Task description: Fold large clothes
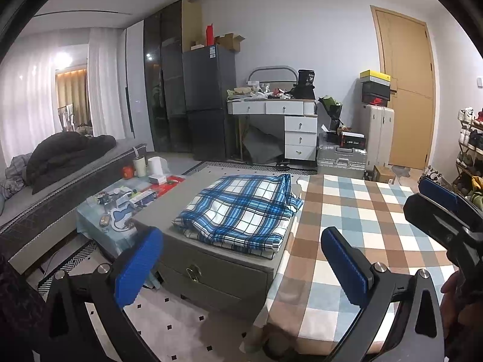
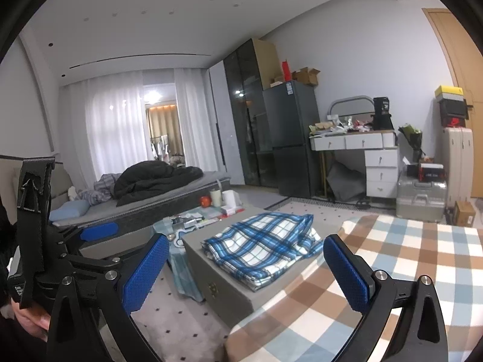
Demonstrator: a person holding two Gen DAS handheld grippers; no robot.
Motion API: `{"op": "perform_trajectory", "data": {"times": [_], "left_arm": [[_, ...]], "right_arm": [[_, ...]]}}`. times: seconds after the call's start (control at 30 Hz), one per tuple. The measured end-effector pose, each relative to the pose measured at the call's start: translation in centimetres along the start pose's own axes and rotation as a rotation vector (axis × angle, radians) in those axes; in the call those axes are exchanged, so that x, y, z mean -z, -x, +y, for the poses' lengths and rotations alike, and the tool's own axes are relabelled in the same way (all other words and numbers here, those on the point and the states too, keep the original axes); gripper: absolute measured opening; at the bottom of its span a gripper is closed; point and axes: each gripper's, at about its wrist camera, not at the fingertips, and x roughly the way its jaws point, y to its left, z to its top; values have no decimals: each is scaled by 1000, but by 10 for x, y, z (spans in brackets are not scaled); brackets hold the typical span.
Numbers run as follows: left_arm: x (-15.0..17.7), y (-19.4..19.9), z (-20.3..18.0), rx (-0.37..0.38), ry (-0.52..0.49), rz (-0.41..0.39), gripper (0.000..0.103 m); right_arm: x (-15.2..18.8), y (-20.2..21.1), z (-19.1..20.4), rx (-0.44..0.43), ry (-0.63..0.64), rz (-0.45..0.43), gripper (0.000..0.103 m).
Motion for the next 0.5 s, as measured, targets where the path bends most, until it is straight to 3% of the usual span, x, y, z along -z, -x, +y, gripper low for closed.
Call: {"op": "perform_trajectory", "data": {"times": [0.5], "left_arm": [[-2,1,-1,8,2,12,102]], "right_arm": [[2,-1,2,7,-1,-3,103]]}}
